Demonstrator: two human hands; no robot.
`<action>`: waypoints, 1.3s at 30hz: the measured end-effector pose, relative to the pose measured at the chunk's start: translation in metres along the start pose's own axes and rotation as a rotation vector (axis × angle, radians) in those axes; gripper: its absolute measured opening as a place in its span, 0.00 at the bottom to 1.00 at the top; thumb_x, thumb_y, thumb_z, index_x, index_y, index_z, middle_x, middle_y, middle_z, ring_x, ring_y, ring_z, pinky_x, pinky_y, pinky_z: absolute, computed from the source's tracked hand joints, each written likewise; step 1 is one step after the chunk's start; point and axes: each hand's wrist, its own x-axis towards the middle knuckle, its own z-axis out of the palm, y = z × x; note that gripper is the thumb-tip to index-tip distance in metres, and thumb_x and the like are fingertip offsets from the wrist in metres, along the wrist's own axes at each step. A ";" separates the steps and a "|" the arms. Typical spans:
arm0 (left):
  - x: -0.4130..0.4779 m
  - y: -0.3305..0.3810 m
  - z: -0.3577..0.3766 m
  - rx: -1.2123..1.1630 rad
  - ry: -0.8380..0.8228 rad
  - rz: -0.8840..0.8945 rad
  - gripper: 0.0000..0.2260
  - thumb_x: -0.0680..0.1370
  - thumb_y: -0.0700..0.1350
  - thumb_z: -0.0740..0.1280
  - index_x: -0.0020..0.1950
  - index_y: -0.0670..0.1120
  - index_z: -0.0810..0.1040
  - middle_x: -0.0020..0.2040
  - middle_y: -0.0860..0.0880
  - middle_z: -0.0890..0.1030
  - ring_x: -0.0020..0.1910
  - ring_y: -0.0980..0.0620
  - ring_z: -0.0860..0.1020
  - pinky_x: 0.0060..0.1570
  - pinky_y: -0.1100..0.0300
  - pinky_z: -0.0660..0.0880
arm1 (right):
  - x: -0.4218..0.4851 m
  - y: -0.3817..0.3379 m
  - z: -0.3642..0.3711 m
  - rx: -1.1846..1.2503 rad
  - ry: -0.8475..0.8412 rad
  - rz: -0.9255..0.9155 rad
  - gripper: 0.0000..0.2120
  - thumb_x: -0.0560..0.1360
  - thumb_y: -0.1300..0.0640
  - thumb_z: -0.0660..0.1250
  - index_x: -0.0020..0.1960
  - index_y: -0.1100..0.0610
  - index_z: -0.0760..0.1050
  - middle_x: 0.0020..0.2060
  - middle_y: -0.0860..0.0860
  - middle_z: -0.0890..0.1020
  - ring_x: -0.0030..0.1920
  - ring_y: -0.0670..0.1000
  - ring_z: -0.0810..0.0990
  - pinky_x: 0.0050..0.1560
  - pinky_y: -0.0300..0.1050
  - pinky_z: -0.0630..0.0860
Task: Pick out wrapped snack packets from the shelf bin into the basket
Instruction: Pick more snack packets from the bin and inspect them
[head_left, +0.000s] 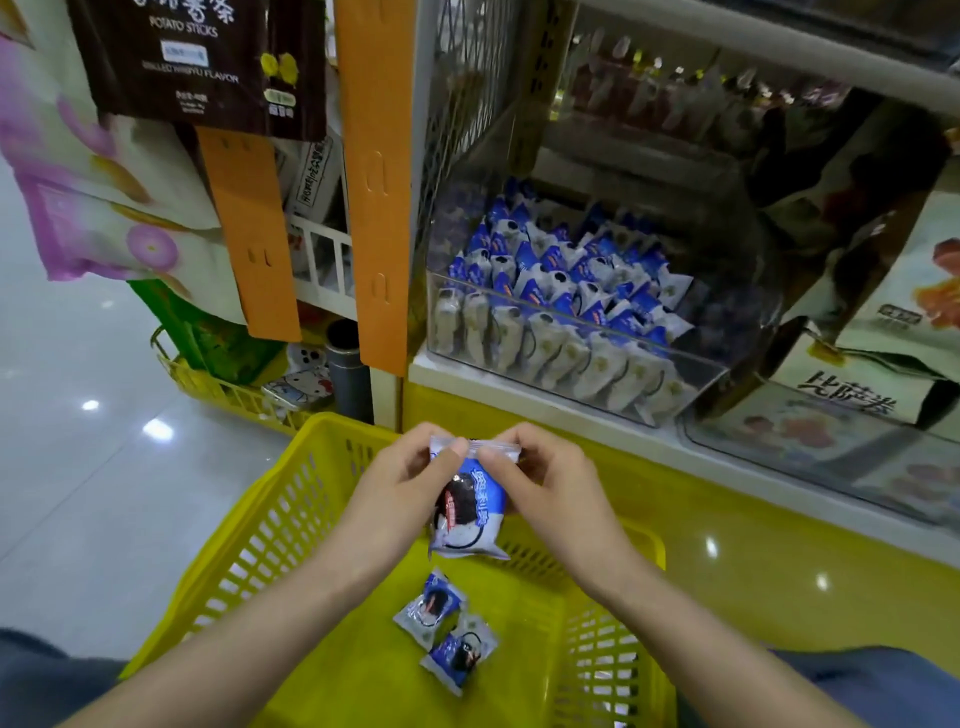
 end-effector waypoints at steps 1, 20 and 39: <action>0.001 -0.002 -0.002 0.002 0.003 -0.014 0.08 0.78 0.43 0.62 0.40 0.43 0.74 0.33 0.48 0.79 0.33 0.56 0.78 0.30 0.66 0.73 | -0.001 0.001 0.000 -0.055 -0.001 -0.058 0.11 0.75 0.56 0.67 0.35 0.45 0.74 0.31 0.43 0.79 0.34 0.41 0.76 0.39 0.49 0.76; 0.005 -0.011 -0.012 -0.184 0.125 -0.127 0.10 0.72 0.41 0.69 0.53 0.44 0.76 0.41 0.50 0.85 0.39 0.56 0.83 0.35 0.68 0.77 | 0.004 -0.001 0.003 0.526 0.099 0.471 0.06 0.79 0.63 0.58 0.53 0.65 0.70 0.46 0.60 0.81 0.37 0.46 0.82 0.35 0.36 0.80; 0.005 -0.017 -0.032 0.477 0.267 0.268 0.08 0.77 0.42 0.64 0.39 0.51 0.73 0.34 0.55 0.78 0.37 0.59 0.76 0.39 0.61 0.74 | -0.005 0.008 0.018 -0.139 0.012 0.063 0.20 0.77 0.53 0.64 0.67 0.51 0.64 0.62 0.46 0.71 0.60 0.42 0.71 0.60 0.37 0.68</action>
